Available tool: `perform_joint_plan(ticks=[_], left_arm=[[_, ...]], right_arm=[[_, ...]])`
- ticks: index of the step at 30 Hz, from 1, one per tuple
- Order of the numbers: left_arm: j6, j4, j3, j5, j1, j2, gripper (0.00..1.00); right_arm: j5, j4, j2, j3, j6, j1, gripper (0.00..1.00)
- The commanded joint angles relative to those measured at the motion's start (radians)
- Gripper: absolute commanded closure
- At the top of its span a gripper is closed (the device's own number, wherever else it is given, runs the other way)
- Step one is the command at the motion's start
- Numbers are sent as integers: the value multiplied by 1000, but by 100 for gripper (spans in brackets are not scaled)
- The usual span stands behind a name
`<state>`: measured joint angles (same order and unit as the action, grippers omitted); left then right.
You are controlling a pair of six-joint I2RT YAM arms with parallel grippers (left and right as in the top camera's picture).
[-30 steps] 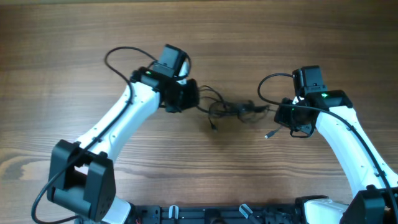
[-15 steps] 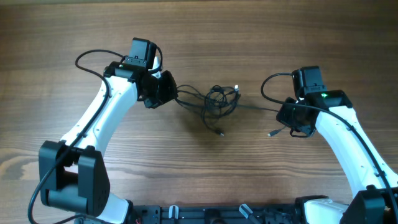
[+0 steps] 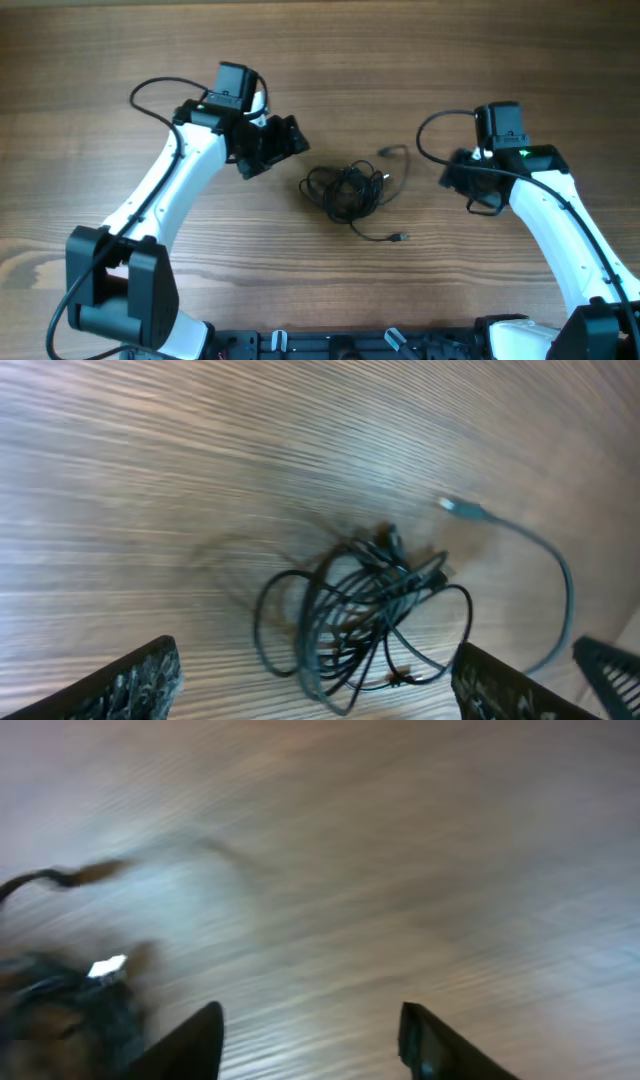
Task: Untangle cables
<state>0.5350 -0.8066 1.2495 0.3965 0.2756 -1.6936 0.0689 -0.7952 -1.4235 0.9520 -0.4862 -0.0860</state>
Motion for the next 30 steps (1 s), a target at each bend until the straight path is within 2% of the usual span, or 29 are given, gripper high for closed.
perform_joint_plan(ticks=[1,5,7,10,18,22,27,30], left_arm=[[-34,14,11,-5,61,23,14],[-30,6,6,-77,117,22,21],[-18,6,-4,-105,134,22,23],[35,9,-30,-145,140,22,23],[57,44,-117,-163,139,22,23],[57,65,-150,-163,140,22,23],[92,124,-199,-161,140,22,20],[109,166,-230,-138,140,22,20]], right_arm=[[374,66,-11,8,153,-3,38],[554,103,-11,8,173,-37,37],[552,99,-11,8,173,-60,38],[520,98,-11,8,167,-103,39],[425,112,-11,8,143,-214,41],[331,127,-11,4,64,-264,46],[312,167,-31,3,37,-318,49],[297,178,-67,3,-33,-340,58]])
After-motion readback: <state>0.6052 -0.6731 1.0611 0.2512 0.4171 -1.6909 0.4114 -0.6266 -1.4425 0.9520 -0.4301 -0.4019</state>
